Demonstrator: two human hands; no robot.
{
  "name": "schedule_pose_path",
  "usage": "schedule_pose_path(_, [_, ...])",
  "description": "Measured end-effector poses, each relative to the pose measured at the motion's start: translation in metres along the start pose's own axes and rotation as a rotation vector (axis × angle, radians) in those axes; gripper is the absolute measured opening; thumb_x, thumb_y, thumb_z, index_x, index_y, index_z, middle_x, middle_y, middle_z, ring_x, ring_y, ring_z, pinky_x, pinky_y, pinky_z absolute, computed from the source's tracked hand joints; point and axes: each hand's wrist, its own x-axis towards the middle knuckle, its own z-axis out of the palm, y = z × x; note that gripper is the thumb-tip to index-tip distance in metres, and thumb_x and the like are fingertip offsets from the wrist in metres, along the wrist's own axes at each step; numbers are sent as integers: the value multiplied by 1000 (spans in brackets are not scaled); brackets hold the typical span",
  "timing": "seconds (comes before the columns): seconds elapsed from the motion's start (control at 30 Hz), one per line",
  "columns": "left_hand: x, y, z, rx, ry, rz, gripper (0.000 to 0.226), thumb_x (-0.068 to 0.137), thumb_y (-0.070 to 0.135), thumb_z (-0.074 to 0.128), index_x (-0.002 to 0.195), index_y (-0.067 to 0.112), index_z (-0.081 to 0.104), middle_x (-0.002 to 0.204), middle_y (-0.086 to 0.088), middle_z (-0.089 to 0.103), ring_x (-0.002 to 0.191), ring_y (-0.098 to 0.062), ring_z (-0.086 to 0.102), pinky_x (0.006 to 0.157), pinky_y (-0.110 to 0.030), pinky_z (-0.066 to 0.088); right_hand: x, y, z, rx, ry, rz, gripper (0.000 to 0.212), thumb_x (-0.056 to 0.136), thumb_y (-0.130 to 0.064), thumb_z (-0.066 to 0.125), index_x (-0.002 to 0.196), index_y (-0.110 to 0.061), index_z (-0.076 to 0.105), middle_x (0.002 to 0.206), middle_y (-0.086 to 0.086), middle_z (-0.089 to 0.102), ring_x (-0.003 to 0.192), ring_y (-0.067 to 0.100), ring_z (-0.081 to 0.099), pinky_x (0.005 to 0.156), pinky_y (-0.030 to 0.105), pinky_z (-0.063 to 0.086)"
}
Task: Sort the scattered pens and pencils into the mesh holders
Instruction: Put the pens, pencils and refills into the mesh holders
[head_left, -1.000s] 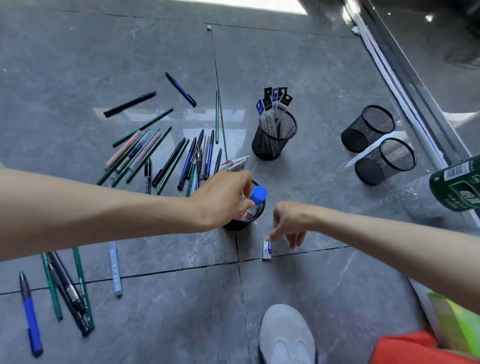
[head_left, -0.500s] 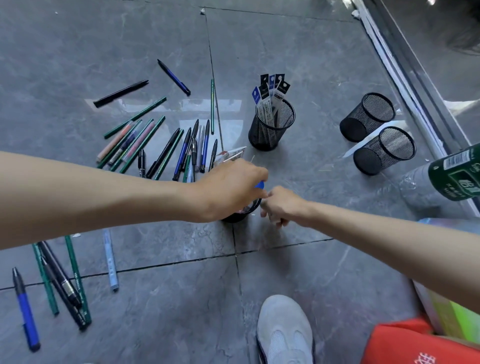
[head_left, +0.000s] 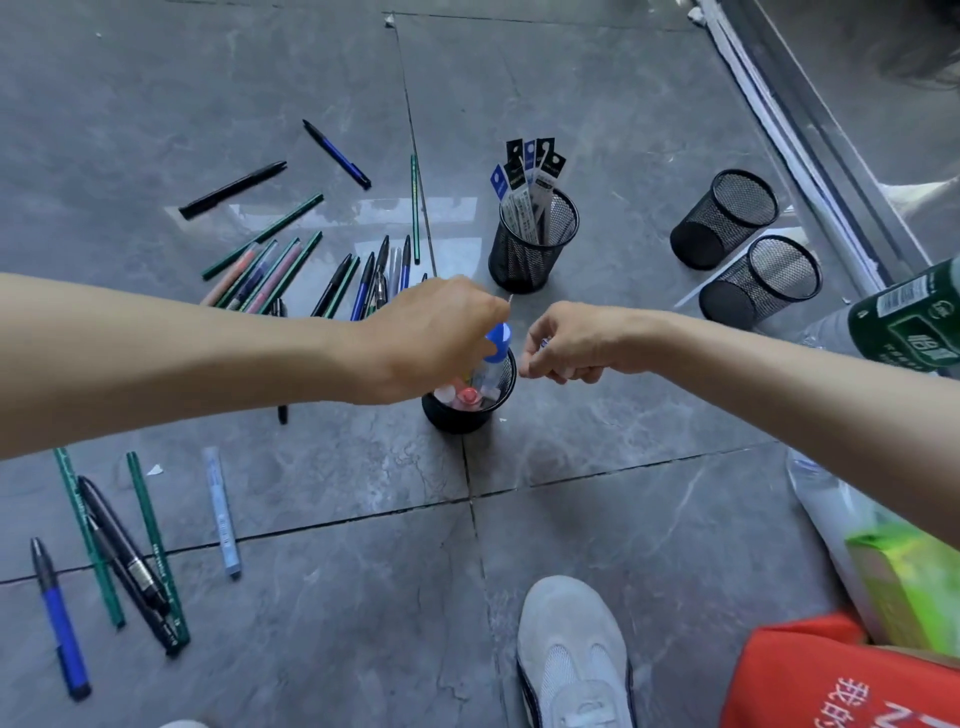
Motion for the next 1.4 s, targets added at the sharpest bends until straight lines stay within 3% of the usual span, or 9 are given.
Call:
schedule_pose_path(0.2, [-14, 1, 1, -323, 34, -106, 18, 89, 32, 62, 82, 16, 54, 76, 8, 50, 59, -5, 48, 49, -13, 33, -3, -12, -8, 166, 13, 3, 17, 86, -11, 65, 70, -11, 58, 58, 7, 63, 45, 13, 58, 42, 18, 42])
schedule_pose_path(0.33, [-13, 2, 0, -493, -55, -210, 20, 88, 31, 64, 84, 12, 59, 67, 4, 65, 54, -6, 64, 40, -9, 38, -8, -14, -6, 443, -81, 45, 9, 87, -8, 64, 90, 0, 62, 82, 20, 73, 69, 23, 73, 50, 21, 53])
schedule_pose_path(0.43, [-16, 3, 1, -456, -56, -221, 19, 90, 31, 61, 91, 12, 62, 77, 0, 68, 60, -9, 66, 46, -10, 43, -10, -13, -5, 578, -110, 68, 30, 87, -10, 66, 108, 8, 56, 89, 23, 71, 76, 28, 73, 53, 24, 56])
schedule_pose_path(0.6, [-21, 4, -4, -352, 28, -264, 23, 94, 39, 50, 91, 19, 60, 71, 3, 66, 56, -2, 53, 46, -20, 42, -12, -12, -9, 504, -158, 49, 36, 85, -30, 69, 94, 4, 61, 77, 16, 72, 81, 28, 73, 54, 25, 56])
schedule_pose_path(0.7, [-22, 6, -7, -321, 73, -277, 20, 95, 28, 43, 94, 17, 60, 78, -1, 66, 58, -9, 53, 52, -30, 46, -14, -13, -10, 462, -221, 29, 19, 89, -15, 64, 94, 3, 63, 83, 18, 73, 83, 27, 73, 56, 24, 56])
schedule_pose_path(1.03, [-27, 0, 0, -383, 112, -174, 23, 88, 21, 61, 111, 17, 54, 97, 2, 51, 82, -12, 49, 68, -16, 33, -12, -17, 26, 293, -54, -47, 22, 76, -14, 78, 84, 3, 68, 59, 14, 69, 58, 21, 71, 49, 21, 53])
schedule_pose_path(1.2, [-28, 1, -2, -442, 117, -178, 23, 82, 24, 71, 92, 16, 53, 78, 8, 51, 65, -6, 48, 52, -6, 38, -12, -16, 30, 211, 21, -26, 10, 80, -2, 72, 83, 5, 66, 58, 17, 67, 56, 23, 70, 50, 24, 55])
schedule_pose_path(1.3, [-24, 0, 1, -368, 67, -148, 18, 82, 27, 71, 85, 17, 57, 85, 5, 52, 73, -11, 49, 60, -13, 32, -11, -14, 31, 233, 110, -16, 12, 83, 3, 65, 75, 0, 57, 61, 22, 63, 55, 27, 68, 47, 25, 54])
schedule_pose_path(1.4, [-20, 1, 9, -251, -51, -118, 19, 86, 19, 63, 103, 10, 64, 109, -5, 50, 92, -24, 54, 77, -30, 42, -9, -12, 27, 191, 121, 40, 8, 84, 2, 64, 81, 3, 56, 62, 24, 65, 57, 30, 68, 46, 26, 53])
